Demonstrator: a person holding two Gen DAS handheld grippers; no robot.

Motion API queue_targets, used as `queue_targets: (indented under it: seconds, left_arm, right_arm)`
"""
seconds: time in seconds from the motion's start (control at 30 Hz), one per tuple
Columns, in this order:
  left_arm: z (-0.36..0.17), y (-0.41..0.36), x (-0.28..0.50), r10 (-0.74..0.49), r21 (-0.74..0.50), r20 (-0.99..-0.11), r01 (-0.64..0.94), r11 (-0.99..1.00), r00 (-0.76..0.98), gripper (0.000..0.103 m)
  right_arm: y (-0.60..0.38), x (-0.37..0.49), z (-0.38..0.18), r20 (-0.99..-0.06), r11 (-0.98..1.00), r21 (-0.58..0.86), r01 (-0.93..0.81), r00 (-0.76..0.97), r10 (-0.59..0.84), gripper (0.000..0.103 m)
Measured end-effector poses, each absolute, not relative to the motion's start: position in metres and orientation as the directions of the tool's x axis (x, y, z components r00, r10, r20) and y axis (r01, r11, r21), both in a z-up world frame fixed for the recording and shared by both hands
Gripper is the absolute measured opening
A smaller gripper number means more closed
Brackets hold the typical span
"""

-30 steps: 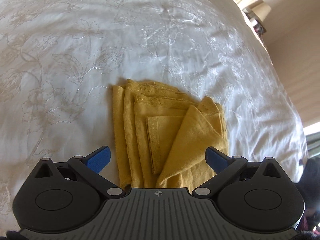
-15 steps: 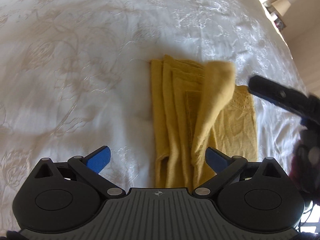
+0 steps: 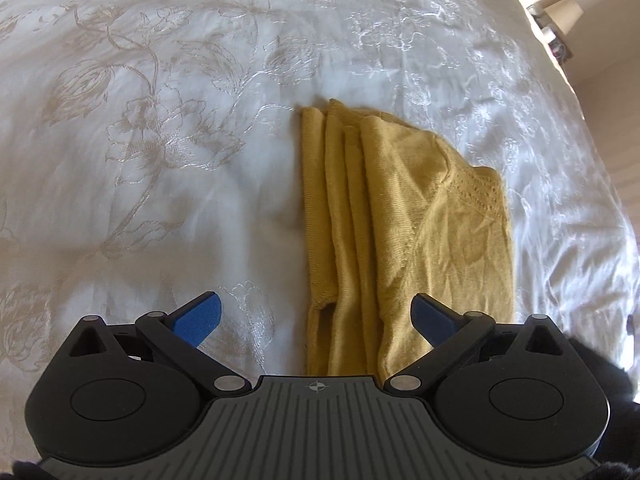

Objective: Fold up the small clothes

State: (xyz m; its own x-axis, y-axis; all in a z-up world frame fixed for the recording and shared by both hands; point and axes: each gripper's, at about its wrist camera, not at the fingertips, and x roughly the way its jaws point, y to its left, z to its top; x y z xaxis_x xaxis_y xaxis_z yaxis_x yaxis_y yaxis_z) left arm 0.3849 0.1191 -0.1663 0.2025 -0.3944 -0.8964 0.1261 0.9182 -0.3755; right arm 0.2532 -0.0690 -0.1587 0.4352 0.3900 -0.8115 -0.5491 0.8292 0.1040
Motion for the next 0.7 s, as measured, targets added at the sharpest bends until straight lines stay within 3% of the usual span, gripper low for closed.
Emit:
queue_targets:
  seconds: [0.03, 0.27, 0.33, 0.37, 0.7]
  left_arm:
    - [-0.165, 0.118, 0.384, -0.395, -0.375, -0.896, 0.128, 0.918, 0.205, 0.103]
    - [-0.158, 0.118, 0.38, -0.408, -0.391, -0.887, 0.118, 0.913, 0.216, 0.103]
    - [-0.158, 0.117, 0.38, -0.413, -0.397, -0.885, 0.114, 0.911, 0.215, 0.103]
    - [-0.158, 0.117, 0.38, -0.416, -0.401, -0.884, 0.113, 0.909, 0.214, 0.103]
    - [-0.162, 0.09, 0.394, -0.537, -0.531, -0.826, 0.084, 0.843, 0.17, 0.103]
  right_arm:
    - [-0.062, 0.252, -0.163, -0.822, 0.816, 0.081, -0.573, 0.424, 0.38, 0.054]
    - [-0.034, 0.235, -0.188, -0.866, 0.719, -0.133, -0.682, 0.433, 0.251, 0.05]
    - [-0.036, 0.236, -0.188, -0.868, 0.715, -0.147, -0.683, 0.436, 0.238, 0.016]
    - [-0.041, 0.239, -0.186, -0.868, 0.74, -0.126, -0.661, 0.434, 0.24, 0.013]
    - [-0.126, 0.257, -0.143, -0.796, 0.94, 0.139, -0.312, 0.529, 0.294, 0.012]
